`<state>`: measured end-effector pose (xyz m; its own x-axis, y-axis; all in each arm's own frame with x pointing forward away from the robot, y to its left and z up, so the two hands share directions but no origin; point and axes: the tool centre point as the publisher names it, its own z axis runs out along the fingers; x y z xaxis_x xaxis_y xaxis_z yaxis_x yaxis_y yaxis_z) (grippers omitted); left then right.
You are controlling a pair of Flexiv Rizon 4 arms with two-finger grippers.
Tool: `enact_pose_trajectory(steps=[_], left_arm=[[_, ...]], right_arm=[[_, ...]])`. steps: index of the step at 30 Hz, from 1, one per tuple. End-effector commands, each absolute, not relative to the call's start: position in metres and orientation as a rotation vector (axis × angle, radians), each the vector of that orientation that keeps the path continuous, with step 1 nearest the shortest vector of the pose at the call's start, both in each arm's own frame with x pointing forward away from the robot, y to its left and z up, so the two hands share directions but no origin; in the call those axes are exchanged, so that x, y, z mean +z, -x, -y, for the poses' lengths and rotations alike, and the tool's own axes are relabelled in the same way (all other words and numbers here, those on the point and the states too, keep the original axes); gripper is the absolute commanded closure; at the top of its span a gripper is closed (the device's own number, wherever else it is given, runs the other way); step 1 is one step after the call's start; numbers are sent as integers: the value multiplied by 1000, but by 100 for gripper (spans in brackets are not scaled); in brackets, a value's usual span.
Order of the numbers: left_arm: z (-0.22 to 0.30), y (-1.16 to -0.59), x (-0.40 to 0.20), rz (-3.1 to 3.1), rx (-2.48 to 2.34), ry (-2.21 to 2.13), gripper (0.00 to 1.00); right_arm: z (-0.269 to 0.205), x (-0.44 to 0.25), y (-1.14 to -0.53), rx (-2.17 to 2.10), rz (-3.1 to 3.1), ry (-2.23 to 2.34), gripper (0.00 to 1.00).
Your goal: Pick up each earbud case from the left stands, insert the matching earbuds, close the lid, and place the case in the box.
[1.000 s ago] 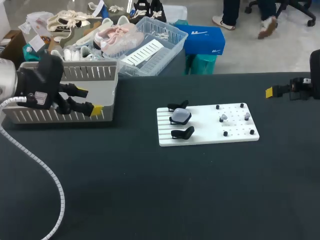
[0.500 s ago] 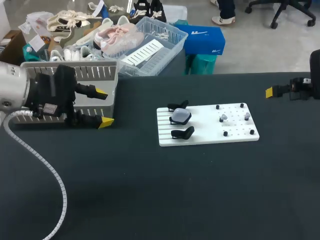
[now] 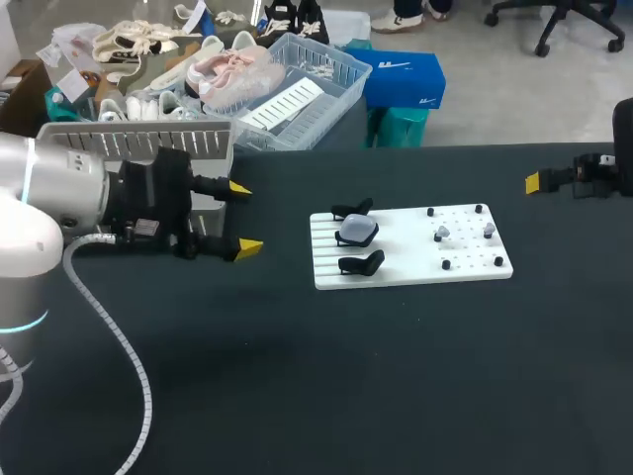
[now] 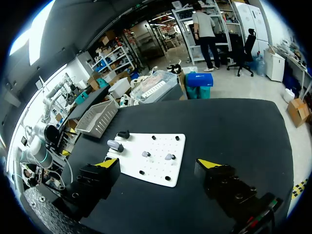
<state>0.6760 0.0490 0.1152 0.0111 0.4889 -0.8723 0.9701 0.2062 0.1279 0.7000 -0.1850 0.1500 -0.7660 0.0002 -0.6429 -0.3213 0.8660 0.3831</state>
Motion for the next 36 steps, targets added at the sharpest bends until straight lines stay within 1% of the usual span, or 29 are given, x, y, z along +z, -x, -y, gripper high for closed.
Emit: enact_pose_trajectory(steps=[1,17,30,36], left_arm=[[-31,-693,99,-1590,-713,-1435,0],[11,-715,80,-1589,-774,-1419,0],[33,-708,70,-1536,-841,-1435,0],[44,-715,62,-1597,-867,-1403,0]], right_arm=[[185,150,-700,636,-2374,231,0],[185,150,-700,636,-2374,231,0],[185,150,-700,636,-2374,231,0],[185,150,-700,636,-2374,231,0]])
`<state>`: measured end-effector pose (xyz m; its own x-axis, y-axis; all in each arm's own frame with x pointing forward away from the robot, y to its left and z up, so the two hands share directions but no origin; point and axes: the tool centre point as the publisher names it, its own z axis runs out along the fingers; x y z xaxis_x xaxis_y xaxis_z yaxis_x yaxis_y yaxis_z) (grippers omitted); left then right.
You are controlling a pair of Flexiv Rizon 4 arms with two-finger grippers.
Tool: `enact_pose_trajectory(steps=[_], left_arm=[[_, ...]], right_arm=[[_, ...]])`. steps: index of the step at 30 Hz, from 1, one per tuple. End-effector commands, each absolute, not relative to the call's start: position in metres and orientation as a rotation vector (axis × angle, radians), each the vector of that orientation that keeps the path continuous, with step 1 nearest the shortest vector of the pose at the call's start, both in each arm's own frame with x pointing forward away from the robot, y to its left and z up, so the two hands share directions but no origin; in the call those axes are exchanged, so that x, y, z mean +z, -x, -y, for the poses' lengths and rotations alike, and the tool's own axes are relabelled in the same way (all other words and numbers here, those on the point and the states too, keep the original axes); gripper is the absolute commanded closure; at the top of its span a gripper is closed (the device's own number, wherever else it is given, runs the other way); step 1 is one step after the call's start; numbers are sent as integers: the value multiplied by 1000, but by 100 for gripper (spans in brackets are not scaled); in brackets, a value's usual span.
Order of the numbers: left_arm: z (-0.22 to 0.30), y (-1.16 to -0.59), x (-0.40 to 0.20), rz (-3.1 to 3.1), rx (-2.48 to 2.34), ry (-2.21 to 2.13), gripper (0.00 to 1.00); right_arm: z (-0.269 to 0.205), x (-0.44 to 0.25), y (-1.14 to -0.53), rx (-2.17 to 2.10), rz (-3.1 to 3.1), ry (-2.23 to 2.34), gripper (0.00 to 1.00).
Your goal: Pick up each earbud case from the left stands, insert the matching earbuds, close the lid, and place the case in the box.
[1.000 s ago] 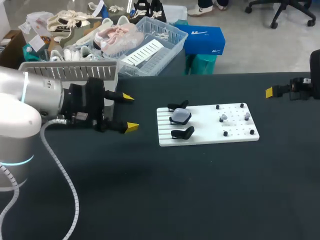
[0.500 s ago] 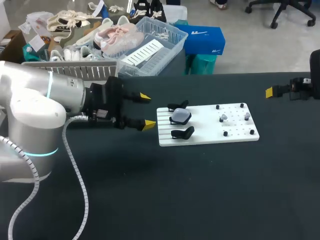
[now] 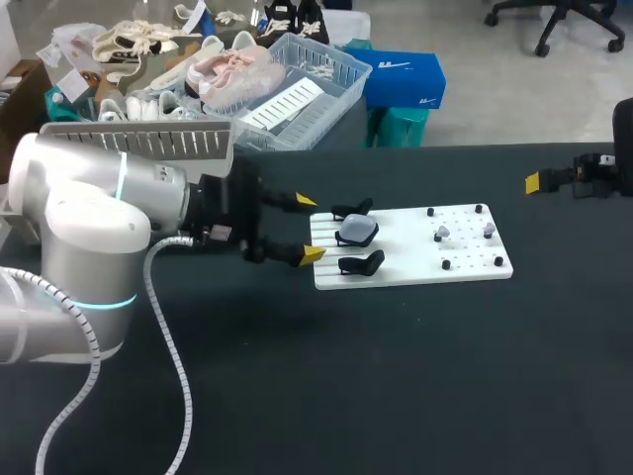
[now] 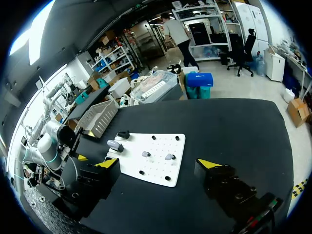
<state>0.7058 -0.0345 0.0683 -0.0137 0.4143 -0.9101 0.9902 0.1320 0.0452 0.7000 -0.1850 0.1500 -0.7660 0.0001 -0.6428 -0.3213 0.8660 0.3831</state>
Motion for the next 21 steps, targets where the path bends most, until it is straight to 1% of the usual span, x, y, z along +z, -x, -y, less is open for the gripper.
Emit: enact_pose_trajectory(steps=[1,15,18,19,20,21], left_arm=[[46,-717,60,-1603,-865,-1399,0],[59,-746,47,-1664,-844,-1321,0],[61,-748,44,-1674,-848,-1317,8],[62,-748,42,-1676,-849,-1321,13],[63,-749,40,-1677,-849,-1325,24],[65,-750,38,-1682,-848,-1327,29]], right_arm=[[185,150,-700,636,-2374,231,0],[185,150,-700,636,-2374,231,0],[185,150,-700,636,-2374,231,0],[185,150,-700,636,-2374,231,0],[185,150,-700,636,-2374,231,0],[185,150,-700,636,-2374,231,0]])
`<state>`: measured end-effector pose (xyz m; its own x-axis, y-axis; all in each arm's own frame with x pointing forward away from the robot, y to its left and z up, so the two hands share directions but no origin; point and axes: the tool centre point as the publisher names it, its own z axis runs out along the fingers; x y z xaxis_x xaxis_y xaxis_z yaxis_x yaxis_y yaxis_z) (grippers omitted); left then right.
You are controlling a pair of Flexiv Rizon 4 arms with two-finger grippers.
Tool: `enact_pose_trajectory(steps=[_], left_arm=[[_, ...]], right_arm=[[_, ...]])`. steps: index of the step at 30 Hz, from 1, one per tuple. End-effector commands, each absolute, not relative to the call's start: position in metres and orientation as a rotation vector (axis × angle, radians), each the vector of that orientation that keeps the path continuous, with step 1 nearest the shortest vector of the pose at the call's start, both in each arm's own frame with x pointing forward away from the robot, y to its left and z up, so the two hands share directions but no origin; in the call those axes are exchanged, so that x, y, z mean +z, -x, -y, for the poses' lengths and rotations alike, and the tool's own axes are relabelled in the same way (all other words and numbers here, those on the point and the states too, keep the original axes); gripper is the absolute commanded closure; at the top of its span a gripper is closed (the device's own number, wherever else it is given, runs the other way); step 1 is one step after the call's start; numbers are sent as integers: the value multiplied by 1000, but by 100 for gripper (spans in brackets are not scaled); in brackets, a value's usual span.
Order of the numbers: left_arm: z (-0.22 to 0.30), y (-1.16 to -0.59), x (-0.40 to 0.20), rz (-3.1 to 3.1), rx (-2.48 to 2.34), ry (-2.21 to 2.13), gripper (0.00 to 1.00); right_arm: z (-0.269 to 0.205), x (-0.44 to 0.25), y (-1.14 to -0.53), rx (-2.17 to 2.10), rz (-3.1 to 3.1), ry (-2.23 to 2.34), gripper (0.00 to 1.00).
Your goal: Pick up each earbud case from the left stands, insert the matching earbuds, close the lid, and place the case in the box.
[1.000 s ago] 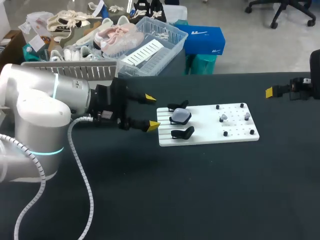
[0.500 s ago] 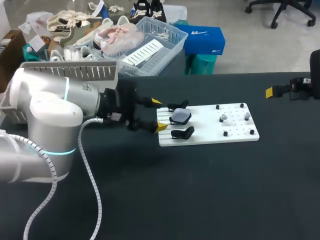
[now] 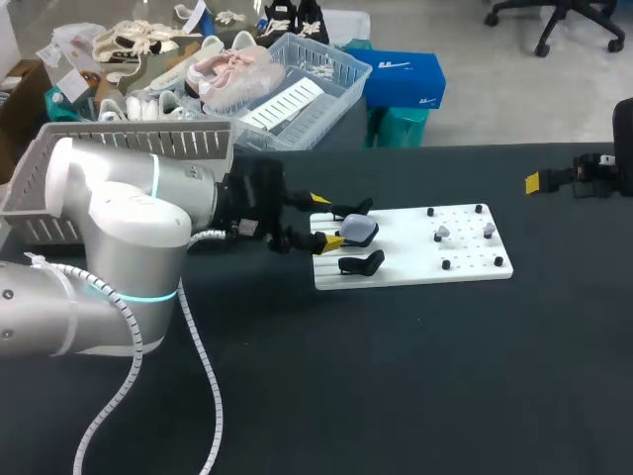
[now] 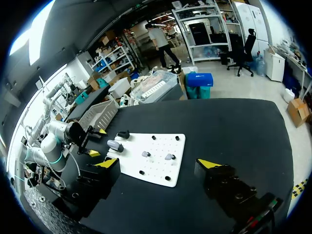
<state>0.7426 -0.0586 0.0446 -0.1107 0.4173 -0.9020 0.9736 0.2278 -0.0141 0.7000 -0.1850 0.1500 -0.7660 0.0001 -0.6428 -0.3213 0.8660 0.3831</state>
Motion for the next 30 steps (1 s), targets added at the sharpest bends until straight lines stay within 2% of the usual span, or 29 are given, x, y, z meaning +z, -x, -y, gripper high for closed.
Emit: enact_pose_trajectory(steps=[1,4,5,7,10,30], left_arm=[[65,-750,36,-1685,-848,-1329,29],[67,-752,33,-1697,-848,-1331,44],[67,-752,32,-1699,-848,-1332,54],[68,-753,30,-1703,-846,-1334,57],[70,-755,29,-1711,-844,-1336,54],[76,-758,20,-1751,-842,-1346,54]], right_arm=[[185,150,-700,636,-2374,231,0],[185,150,-700,636,-2374,231,0],[185,150,-700,636,-2374,231,0],[185,150,-700,636,-2374,231,0],[185,150,-700,636,-2374,231,0],[185,150,-700,636,-2374,231,0]])
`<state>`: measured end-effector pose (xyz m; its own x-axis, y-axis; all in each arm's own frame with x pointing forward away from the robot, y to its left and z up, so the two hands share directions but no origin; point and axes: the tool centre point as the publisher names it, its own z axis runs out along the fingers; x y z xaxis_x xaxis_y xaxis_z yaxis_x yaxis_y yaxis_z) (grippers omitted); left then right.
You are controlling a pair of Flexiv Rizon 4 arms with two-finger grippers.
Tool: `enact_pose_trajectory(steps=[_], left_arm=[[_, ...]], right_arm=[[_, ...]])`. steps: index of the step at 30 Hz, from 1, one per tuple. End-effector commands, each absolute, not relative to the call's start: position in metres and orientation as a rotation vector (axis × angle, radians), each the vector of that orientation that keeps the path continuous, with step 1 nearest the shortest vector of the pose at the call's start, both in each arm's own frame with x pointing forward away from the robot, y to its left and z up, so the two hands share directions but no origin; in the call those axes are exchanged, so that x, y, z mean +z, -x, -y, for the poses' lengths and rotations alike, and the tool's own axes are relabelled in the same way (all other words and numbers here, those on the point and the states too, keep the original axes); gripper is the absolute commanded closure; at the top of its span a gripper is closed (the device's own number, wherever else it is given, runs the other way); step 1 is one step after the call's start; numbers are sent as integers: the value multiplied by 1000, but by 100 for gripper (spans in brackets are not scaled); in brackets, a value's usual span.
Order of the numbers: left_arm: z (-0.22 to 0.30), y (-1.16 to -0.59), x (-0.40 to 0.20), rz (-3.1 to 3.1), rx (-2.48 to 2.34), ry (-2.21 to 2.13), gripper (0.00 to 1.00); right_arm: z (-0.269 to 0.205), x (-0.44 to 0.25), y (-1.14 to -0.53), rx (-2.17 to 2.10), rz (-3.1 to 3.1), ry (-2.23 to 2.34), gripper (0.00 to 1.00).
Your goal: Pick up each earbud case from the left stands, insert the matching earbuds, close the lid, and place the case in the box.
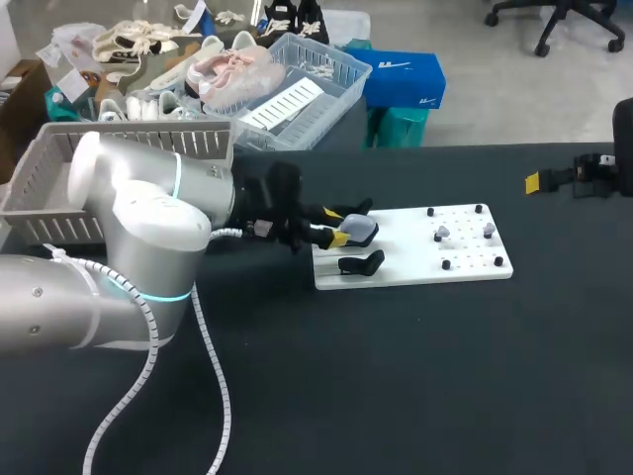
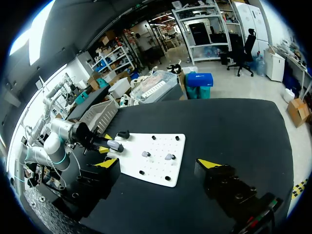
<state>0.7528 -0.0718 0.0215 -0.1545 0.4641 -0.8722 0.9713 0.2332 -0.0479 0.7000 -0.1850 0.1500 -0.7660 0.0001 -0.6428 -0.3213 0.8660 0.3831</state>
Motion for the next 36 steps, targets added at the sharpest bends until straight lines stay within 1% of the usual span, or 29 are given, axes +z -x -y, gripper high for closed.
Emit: enact_pose_trajectory(steps=[1,16,23,27,28,29,34,36], left_arm=[[77,-758,20,-1751,-842,-1346,54],[86,-763,13,-1774,-831,-1345,55],[88,-763,14,-1778,-838,-1338,59],[88,-763,14,-1783,-840,-1335,67],[88,-763,14,-1784,-839,-1335,73],[88,-763,13,-1786,-837,-1335,86],[88,-763,13,-1786,-834,-1335,92],[87,-763,14,-1785,-834,-1335,98]], right_arm=[[185,150,-700,636,-2374,231,0],[185,150,-700,636,-2374,231,0],[185,150,-700,636,-2374,231,0],[185,150,-700,636,-2374,231,0],[185,150,-700,636,-2374,231,0],[185,150,-700,636,-2374,231,0],[185,150,-700,636,-2374,231,0],[185,150,-700,636,-2374,231,0]])
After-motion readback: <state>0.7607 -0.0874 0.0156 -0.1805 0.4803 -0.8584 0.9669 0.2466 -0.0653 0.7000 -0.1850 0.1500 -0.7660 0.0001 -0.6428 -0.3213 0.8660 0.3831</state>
